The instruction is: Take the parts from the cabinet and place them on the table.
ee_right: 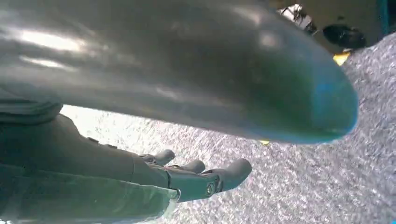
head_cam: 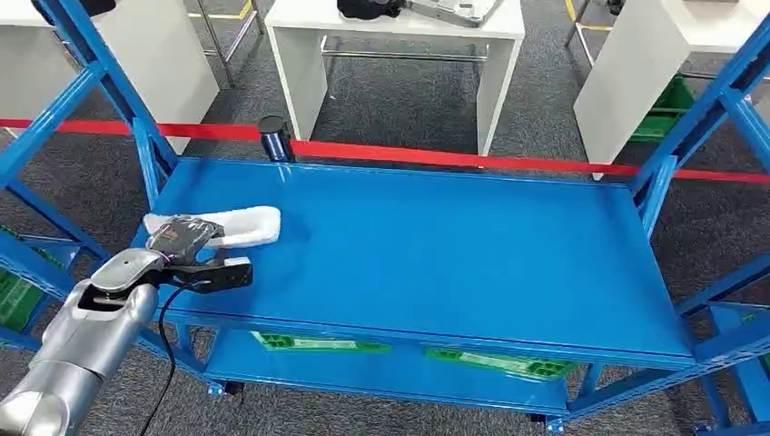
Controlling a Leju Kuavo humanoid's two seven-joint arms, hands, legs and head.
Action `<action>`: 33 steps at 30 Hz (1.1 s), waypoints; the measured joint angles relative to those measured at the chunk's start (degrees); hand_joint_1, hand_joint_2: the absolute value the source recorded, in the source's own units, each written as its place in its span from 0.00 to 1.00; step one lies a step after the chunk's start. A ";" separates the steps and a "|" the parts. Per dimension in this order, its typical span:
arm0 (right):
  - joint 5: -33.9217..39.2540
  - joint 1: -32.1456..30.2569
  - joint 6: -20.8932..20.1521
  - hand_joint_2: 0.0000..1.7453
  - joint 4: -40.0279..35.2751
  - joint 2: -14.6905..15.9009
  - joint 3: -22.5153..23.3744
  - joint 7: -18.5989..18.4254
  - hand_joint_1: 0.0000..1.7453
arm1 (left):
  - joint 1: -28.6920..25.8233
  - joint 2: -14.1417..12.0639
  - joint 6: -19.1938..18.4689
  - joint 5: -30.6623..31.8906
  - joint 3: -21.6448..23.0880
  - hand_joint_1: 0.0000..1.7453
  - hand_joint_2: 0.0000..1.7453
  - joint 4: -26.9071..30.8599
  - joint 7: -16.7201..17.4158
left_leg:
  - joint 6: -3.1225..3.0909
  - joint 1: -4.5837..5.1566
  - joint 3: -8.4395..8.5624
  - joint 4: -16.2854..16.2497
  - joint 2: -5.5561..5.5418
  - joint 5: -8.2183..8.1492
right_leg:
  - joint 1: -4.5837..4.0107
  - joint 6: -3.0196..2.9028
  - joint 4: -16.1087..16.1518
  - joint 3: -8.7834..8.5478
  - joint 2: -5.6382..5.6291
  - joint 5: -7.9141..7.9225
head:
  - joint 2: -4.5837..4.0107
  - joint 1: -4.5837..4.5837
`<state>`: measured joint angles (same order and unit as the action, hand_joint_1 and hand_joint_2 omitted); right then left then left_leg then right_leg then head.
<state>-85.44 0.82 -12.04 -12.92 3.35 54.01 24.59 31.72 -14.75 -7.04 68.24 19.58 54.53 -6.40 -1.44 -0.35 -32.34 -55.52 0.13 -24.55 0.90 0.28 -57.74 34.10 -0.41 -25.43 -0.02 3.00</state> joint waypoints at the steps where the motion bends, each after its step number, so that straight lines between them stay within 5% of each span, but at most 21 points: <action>1: 0.07 0.00 0.00 0.00 0.02 0.09 0.00 0.02 0.00 | 0.31 0.02 0.00 0.00 0.02 1.00 0.00 -0.07 0.00 | -0.31 0.12 0.12 0.27 0.01 0.17 | -0.10 -0.26 -2.41 1.13 0.03 -1.54 | 0.00 -0.09; 3: 0.11 -0.06 0.00 0.00 0.18 0.28 0.00 0.02 0.00 | 0.41 0.11 0.00 0.00 0.04 1.00 0.00 -0.46 0.00 | -0.45 0.23 -0.04 0.25 0.08 0.27 | 0.01 -0.70 -11.67 5.54 0.02 -5.32 | 0.00 -0.16; 5: 0.22 -0.30 0.00 0.00 0.33 0.33 0.00 0.05 0.00 | 0.24 0.17 -0.09 0.00 0.09 1.00 0.00 -1.12 0.00 | -0.45 0.29 -0.12 0.18 0.08 0.26 | 0.06 -0.16 -18.17 8.77 0.04 -6.93 | 0.00 -0.18; 7: 0.33 -0.43 0.09 0.00 0.42 0.44 0.02 0.09 0.00 | 0.16 0.22 -0.09 0.00 0.22 1.00 0.00 -1.60 0.00 | -0.38 0.24 -0.10 0.05 -0.03 0.22 | 0.36 1.11 -13.07 6.43 0.08 -4.43 | 0.00 -0.18; 9: 0.52 -0.38 0.13 0.00 0.42 0.65 0.02 0.15 0.00 | 0.19 0.22 -0.07 0.00 0.31 1.00 0.00 -1.86 0.00 | 0.17 0.19 -0.17 -0.59 -0.16 -0.16 | 0.69 2.14 -2.05 0.83 0.25 -0.47 | 0.00 -0.20; 11: 0.57 -0.34 0.15 0.00 0.46 0.72 0.02 0.20 0.00 | 0.23 0.09 -0.07 -0.02 0.35 1.00 0.00 -2.05 0.02 | 0.93 0.66 -0.79 -1.52 -0.28 -0.72 | 0.50 0.58 -0.03 -0.14 0.16 -0.14 | 0.00 -0.02; 14: 0.57 -0.41 0.13 0.00 0.50 0.70 0.02 0.20 0.00 | 0.19 0.02 -0.04 -0.11 0.61 1.00 0.00 -2.25 0.02 | 1.51 0.26 -0.84 -1.36 -0.28 -0.55 | 0.00 -0.42 -0.08 -0.07 0.19 -0.09 | 0.00 -0.13; 16: 0.57 -0.34 0.13 0.00 0.55 0.65 0.02 0.20 0.00 | 0.15 -0.11 0.07 -0.20 0.83 1.00 0.00 -2.27 0.00 | 2.19 0.05 -1.95 -3.49 -0.21 -2.38 | 0.62 -1.04 0.21 -0.34 0.19 0.16 | 0.00 0.06; 18: 0.59 -0.33 0.13 0.00 0.57 0.68 0.02 0.20 0.00 | -0.03 -0.20 0.83 -0.74 0.85 1.00 0.00 -2.27 0.00 | 2.76 -0.29 -5.83 -12.04 -0.21 -6.68 | 0.54 -1.23 0.18 -0.31 0.17 0.09 | 0.00 0.26; 20: 0.59 -0.42 0.13 0.00 0.57 0.68 0.02 0.20 0.00 | -0.84 -0.15 1.81 -1.44 0.83 1.00 0.00 -2.12 -0.17 | 2.97 -0.40 -9.38 -19.11 -0.21 -8.82 | 0.47 -1.26 0.15 -0.31 0.15 0.06 | 0.00 0.26; 22: 0.59 -0.39 0.13 0.00 0.59 0.68 0.02 0.20 0.00 | -1.88 -0.09 2.51 -2.34 0.50 1.00 0.00 -0.47 -0.57 | 2.74 -0.40 -8.42 -16.31 -0.21 -6.02 | 0.44 -1.26 0.15 -0.42 0.06 0.03 | 0.00 0.26; 24: 0.66 -0.32 0.15 0.00 0.61 0.68 0.02 0.20 0.00 | -2.37 0.11 2.80 -2.91 -0.13 1.00 0.00 1.75 -0.94 | 2.08 -0.35 -3.57 -6.27 -0.21 -0.94 | 0.30 -1.23 0.18 -0.62 0.03 0.01 | 0.00 0.26; 25: 0.70 -0.29 0.18 0.00 0.66 0.63 0.02 0.20 0.00 | -2.49 0.11 2.82 -3.17 -0.24 1.00 0.00 2.78 -1.03 | 1.57 -0.20 -1.73 -2.33 -0.22 -0.28 | 0.32 -1.21 0.22 -0.60 0.05 0.01 | 0.00 0.22; 28: 0.90 -0.35 0.22 0.00 0.74 0.57 0.02 0.24 0.00 | -3.38 0.28 2.86 -3.80 -0.42 1.00 0.00 5.58 -1.14 | 1.22 0.38 -1.58 -1.77 -0.19 -0.87 | 0.14 -0.37 0.27 -0.22 0.05 0.06 | 0.00 0.24; 30: 0.96 -0.36 0.22 0.00 0.79 0.54 0.02 0.31 0.00 | -4.12 0.37 2.97 -4.61 -0.83 1.00 0.00 7.24 -1.53 | 0.33 -0.06 -0.55 -0.37 -0.13 -0.03 | -0.12 0.38 0.59 -0.27 0.07 0.12 | 0.00 0.19; 31: 1.01 -0.38 0.22 0.00 0.79 0.57 0.02 0.40 0.00 | -4.44 0.66 3.06 -5.64 -1.12 1.00 0.00 8.24 -2.04 | 0.15 -0.05 -0.31 0.03 -0.01 0.22 | 0.03 0.36 -0.36 0.26 0.17 -0.49 | 0.00 0.08; 33: 1.11 -0.35 0.22 0.00 0.79 0.63 0.02 0.42 0.00 | -5.28 1.35 3.15 -9.05 -1.90 1.00 0.00 10.57 -3.40 | -0.23 0.01 -0.47 0.08 -0.01 0.45 | 0.07 -0.32 -8.30 3.92 0.16 -4.33 | 0.00 -0.07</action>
<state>-84.33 0.47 -11.82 -12.13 3.98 54.03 25.00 26.45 -13.40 -3.89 59.18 17.69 65.10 -9.81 -1.67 -0.34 -32.80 -55.43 0.12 -24.11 0.97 -0.05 -66.03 38.02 -0.25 -29.76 -0.02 2.93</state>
